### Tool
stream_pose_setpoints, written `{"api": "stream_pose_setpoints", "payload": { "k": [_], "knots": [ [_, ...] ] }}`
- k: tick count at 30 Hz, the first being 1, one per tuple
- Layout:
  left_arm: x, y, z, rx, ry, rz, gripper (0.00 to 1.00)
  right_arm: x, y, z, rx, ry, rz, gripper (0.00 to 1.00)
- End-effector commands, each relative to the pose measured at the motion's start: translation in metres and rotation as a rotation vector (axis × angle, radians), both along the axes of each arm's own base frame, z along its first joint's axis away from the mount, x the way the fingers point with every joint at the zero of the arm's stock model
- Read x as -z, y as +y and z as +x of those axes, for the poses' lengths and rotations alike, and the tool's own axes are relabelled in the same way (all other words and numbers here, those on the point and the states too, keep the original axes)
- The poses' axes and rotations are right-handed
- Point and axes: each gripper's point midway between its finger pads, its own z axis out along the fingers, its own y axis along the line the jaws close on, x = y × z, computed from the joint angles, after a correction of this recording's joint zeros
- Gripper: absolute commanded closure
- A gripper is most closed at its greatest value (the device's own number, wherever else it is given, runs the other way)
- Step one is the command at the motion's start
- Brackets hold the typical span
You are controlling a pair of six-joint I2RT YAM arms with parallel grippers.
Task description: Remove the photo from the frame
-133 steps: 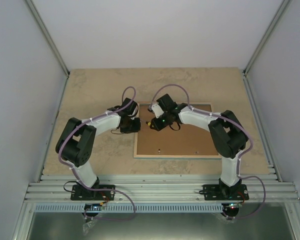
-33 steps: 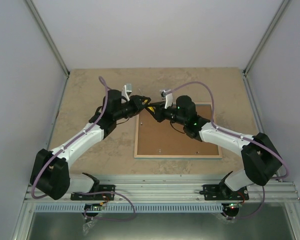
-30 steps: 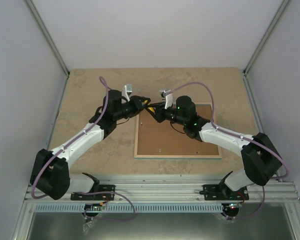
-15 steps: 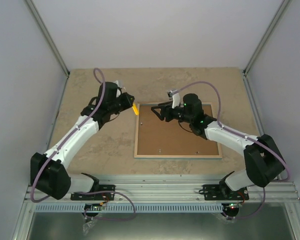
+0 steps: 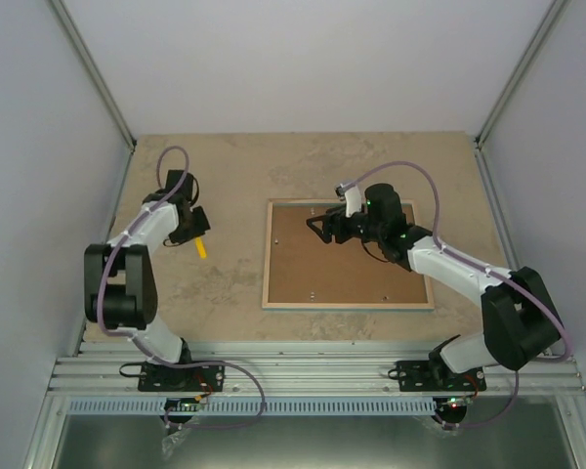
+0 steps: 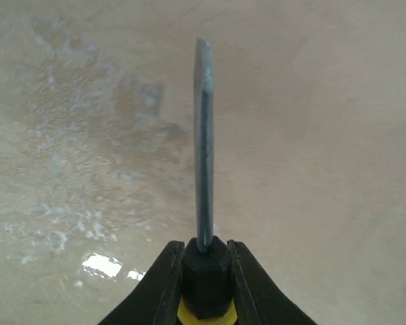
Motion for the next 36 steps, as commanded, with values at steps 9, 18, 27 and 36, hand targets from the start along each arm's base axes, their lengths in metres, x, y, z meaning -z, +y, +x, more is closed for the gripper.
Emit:
{"api": "stream_pose_setpoints", "payload": {
  "k": [9,18,27,36],
  "knots": [
    [0.058,0.069,0.017,-0.067,0.166,0.056,1.0,0.021,-0.012,0.003,0.02,0.01,-0.087,0.19],
    [0.07,0.079,0.021,-0.088,0.192,0.069,0.77,0.031,-0.018,0.013,0.047,0.044,-0.107,0.18],
    [0.049,0.078,0.022,-0.11,0.134,0.056,0.45,0.042,-0.039,0.022,0.112,0.076,-0.156,0.18],
    [-0.015,0.014,0.013,0.001,-0.042,-0.096,0.35,0.056,-0.103,0.035,0.294,0.168,-0.248,0.17]
  ]
}}
